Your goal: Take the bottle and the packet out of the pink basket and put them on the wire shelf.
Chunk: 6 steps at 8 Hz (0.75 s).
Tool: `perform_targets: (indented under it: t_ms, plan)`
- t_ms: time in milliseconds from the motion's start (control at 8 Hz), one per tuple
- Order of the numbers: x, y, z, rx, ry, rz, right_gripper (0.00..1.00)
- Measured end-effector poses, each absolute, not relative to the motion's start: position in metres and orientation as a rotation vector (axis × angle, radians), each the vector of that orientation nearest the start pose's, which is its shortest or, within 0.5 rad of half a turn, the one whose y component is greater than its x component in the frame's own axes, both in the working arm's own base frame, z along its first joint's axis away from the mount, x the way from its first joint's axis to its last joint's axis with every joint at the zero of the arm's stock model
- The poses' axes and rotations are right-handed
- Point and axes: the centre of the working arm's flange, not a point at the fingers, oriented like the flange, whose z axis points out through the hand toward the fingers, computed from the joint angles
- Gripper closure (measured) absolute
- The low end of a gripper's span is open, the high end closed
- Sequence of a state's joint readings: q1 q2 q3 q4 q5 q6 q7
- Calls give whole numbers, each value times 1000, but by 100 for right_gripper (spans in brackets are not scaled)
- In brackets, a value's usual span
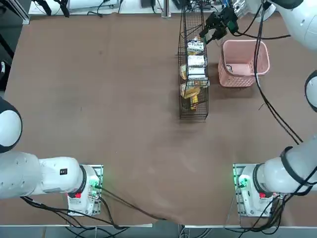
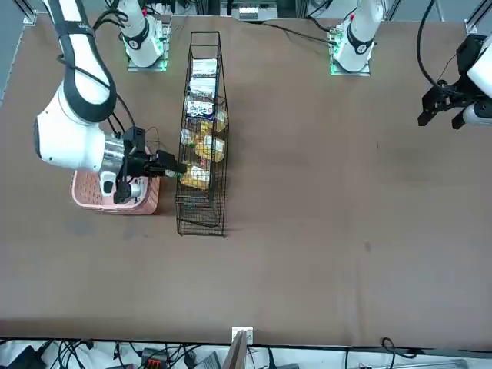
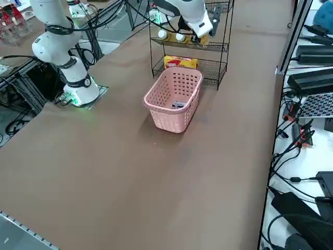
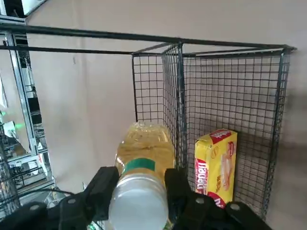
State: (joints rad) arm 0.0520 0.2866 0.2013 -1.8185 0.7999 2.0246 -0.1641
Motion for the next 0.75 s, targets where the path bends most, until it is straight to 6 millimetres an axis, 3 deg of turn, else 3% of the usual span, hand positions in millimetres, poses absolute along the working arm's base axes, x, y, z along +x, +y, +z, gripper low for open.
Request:
perform_targets:
  t_ms: [750]
  plan:
    - [599, 198, 385, -2384, 22, 177, 44]
